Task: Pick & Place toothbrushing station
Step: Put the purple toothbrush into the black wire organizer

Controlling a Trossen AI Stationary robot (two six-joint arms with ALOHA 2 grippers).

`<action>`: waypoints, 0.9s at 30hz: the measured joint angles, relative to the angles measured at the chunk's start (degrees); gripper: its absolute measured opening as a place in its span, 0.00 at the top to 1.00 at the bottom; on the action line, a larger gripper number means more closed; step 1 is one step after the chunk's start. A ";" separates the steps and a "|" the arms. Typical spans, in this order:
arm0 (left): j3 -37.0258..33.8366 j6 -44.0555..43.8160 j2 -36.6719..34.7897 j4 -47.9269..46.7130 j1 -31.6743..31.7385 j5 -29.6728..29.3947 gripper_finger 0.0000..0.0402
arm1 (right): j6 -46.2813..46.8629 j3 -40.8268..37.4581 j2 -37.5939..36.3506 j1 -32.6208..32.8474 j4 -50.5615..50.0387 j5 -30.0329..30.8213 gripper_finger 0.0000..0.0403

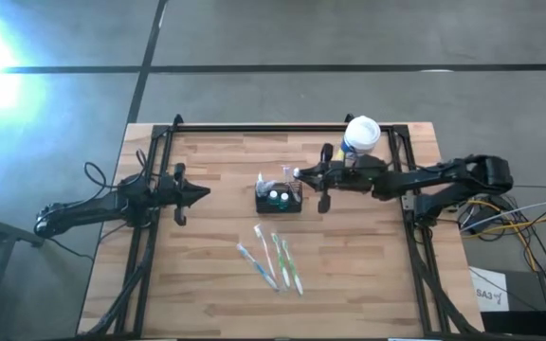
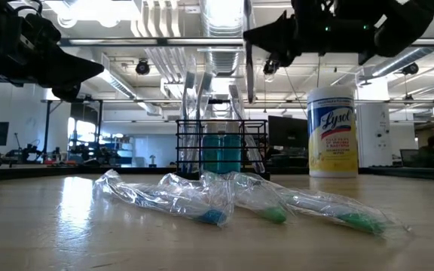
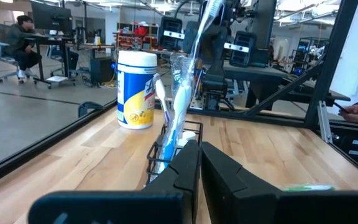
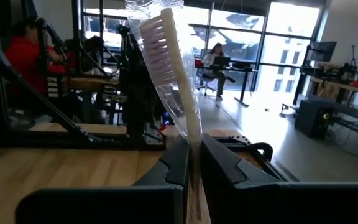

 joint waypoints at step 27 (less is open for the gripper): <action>0.00 0.04 0.02 -0.92 0.01 0.04 0.95 | 10.38 -4.97 16.29 0.03 15.88 9.24 0.95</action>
